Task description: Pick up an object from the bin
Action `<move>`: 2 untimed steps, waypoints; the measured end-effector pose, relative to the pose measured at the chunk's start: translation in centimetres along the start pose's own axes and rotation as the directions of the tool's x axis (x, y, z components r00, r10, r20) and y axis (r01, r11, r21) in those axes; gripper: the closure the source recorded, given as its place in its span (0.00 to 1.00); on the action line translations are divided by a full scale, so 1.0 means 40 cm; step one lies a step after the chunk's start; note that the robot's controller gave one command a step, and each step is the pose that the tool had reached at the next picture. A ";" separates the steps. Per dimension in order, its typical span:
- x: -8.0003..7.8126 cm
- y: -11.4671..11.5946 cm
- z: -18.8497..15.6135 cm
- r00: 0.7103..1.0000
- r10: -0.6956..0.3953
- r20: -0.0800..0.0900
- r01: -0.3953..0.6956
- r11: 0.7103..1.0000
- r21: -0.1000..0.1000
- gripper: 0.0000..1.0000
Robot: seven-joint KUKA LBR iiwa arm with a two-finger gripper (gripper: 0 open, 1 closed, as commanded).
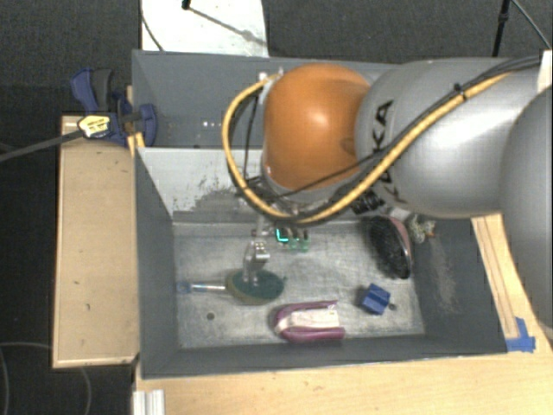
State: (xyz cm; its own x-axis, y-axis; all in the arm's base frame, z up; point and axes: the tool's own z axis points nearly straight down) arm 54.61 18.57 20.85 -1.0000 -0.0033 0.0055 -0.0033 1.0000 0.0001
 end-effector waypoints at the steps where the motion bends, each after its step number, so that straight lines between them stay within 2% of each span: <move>1: -0.066 0.041 -0.152 0.907 -0.422 0.015 0.422 0.907 0.003 0.00; 2: 0.013 0.001 0.249 0.878 -0.478 -0.001 0.478 0.878 0.001 0.00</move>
Offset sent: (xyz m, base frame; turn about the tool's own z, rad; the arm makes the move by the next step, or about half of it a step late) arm 0.0249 0.0156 0.0577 -0.4349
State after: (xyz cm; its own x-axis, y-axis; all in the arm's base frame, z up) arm 54.02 18.61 10.90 -0.8765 -0.4814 0.0061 -0.4814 0.8765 0.0022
